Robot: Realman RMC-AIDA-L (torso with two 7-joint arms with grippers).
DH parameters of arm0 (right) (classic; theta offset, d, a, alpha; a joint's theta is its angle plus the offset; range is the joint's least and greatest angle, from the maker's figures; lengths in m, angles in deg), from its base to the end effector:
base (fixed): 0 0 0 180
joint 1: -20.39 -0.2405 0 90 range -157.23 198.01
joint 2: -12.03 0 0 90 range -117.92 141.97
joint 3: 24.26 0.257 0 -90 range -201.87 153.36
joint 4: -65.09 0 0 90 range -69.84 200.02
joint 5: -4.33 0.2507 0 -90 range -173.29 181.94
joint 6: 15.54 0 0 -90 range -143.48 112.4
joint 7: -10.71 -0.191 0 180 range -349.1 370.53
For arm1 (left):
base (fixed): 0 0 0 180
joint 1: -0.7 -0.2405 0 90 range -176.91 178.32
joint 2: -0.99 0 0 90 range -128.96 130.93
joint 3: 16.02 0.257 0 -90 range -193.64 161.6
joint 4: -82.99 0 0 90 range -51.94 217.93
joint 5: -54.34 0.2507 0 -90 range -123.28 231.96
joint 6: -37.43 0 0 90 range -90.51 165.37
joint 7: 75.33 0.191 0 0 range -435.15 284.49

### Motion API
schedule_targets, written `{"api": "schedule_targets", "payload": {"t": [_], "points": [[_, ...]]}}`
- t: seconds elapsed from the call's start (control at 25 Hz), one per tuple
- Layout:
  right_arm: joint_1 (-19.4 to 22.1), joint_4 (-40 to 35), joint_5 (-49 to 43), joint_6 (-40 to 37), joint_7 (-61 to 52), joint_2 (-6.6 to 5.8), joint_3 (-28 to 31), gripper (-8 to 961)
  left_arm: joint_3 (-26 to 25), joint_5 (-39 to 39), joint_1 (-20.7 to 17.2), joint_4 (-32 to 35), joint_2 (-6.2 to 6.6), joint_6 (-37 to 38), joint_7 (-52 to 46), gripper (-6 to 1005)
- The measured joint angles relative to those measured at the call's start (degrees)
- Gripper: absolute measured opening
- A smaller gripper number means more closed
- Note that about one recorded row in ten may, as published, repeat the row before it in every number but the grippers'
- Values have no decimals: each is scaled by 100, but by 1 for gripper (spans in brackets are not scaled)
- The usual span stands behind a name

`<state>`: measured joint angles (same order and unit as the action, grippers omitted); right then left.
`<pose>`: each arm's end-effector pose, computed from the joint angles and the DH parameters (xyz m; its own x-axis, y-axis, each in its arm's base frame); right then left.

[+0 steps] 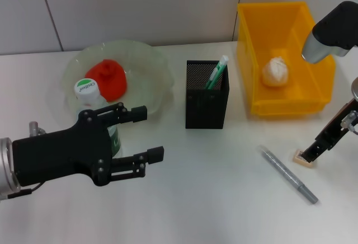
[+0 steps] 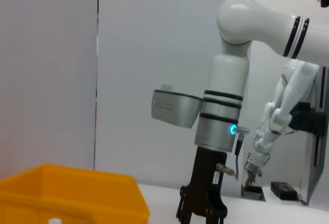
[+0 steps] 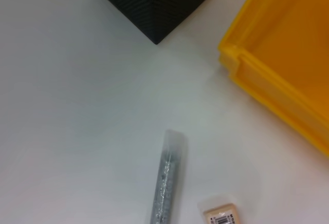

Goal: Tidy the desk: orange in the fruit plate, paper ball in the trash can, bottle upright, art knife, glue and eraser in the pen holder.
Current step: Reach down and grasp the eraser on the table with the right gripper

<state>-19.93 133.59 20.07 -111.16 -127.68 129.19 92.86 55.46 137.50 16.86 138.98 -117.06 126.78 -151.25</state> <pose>0.2542 0.4203 0.0262 0.5884 -0.7498 0.3027 -0.5404 -0.6431 -0.5426 -0.1970 0.3393 -0.0344 0.7746 0.0711 0.6284 0.1986 -0.9707 -0.1350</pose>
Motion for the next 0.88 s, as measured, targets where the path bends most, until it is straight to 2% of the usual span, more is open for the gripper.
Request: {"api": "schedule_targets", "payload": {"t": [0.4, 0.88], "points": [[-41, -180, -56, 216, -145, 0, -166, 724, -286, 306, 1, -249, 69, 83, 69, 792], [-175, -589, -86, 500, -173, 4, -201, 722, -325, 347, -13, -326, 123, 96, 80, 791]]}}
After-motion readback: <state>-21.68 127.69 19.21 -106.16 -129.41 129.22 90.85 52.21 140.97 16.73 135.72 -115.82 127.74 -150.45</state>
